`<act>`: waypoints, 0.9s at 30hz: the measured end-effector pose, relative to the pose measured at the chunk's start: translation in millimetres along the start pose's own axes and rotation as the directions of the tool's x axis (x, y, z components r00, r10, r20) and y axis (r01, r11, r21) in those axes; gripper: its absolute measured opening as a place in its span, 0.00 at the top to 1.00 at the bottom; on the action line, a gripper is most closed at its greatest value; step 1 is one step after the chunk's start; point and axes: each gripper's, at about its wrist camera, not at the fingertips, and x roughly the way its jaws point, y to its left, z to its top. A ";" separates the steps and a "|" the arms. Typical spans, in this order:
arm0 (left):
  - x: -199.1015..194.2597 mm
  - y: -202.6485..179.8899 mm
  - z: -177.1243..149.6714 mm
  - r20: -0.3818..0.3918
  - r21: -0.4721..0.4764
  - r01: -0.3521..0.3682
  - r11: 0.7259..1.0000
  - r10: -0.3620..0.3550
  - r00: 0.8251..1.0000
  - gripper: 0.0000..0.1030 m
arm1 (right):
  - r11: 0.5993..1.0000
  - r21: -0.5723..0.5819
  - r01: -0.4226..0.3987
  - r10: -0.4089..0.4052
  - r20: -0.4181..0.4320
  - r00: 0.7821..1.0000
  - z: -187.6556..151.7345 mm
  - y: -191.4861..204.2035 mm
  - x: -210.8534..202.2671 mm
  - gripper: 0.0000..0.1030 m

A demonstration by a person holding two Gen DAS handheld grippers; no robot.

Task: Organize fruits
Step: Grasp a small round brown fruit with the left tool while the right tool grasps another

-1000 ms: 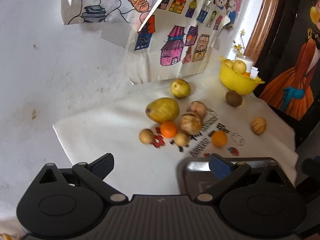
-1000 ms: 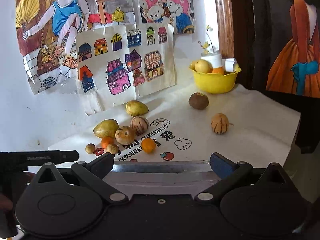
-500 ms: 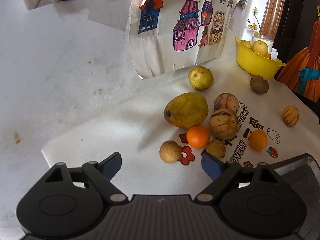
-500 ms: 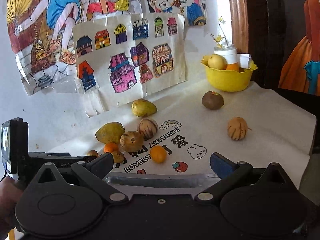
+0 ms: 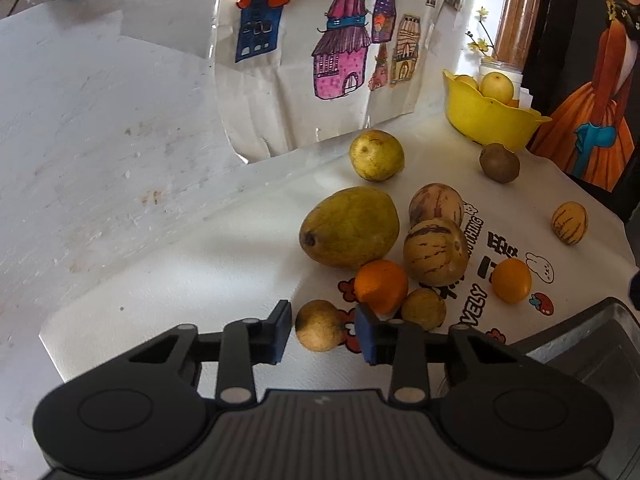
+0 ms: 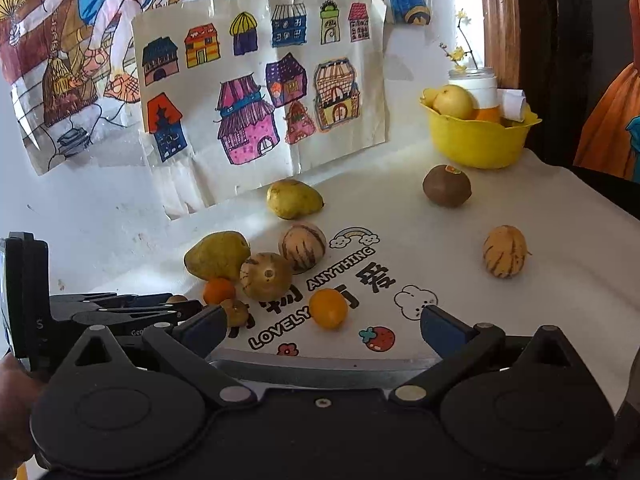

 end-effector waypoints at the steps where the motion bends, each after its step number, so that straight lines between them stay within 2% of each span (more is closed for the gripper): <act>1: 0.1 -0.2 -0.2 0.001 0.002 0.001 1.000 -0.001 1.000 0.67 | 1.000 -0.002 -0.002 0.002 -0.004 1.000 0.1 0.9 1.7 0.00; 4: 0.4 -0.3 -0.3 0.003 0.006 0.003 1.000 -0.003 1.000 0.72 | 1.000 -0.013 -0.011 0.011 -0.010 1.000 1.0 4.8 7.1 0.00; 9: -1.8 9.9 -1.6 0.009 -0.032 0.038 0.999 -0.038 0.999 0.73 | 0.998 -0.045 -0.037 0.036 -0.027 0.999 5.6 13.9 25.3 0.00; 13: -6.4 19.8 -2.7 0.012 -0.061 0.031 0.998 -0.030 0.999 0.73 | 0.990 -0.081 -0.115 0.108 -0.083 0.991 8.8 25.1 47.3 0.02; 16: -9.7 24.4 -4.6 0.014 -0.066 0.022 0.998 -0.021 1.000 0.73 | 0.985 -0.063 -0.162 0.152 -0.142 0.978 10.0 27.7 69.2 0.13; 21: -16.1 29.1 -7.6 0.025 -0.079 0.013 0.997 -0.011 1.000 0.73 | 0.980 0.007 -0.198 0.195 -0.206 0.959 11.3 25.6 100.4 0.26; 23: -17.3 31.3 -8.5 0.026 -0.083 0.012 0.997 -0.010 1.000 0.73 | 0.980 0.006 -0.198 0.194 -0.221 0.956 9.3 29.7 108.7 0.35; 25: -17.1 33.0 -8.6 0.024 -0.089 0.011 0.996 -0.009 1.000 0.73 | 0.980 -0.007 -0.200 0.192 -0.243 0.951 6.6 33.7 116.4 0.51; 27: -16.3 33.8 -8.4 0.023 -0.091 0.010 0.996 -0.008 1.000 0.73 | 0.980 -0.014 -0.201 0.191 -0.254 0.948 4.2 35.8 121.0 0.55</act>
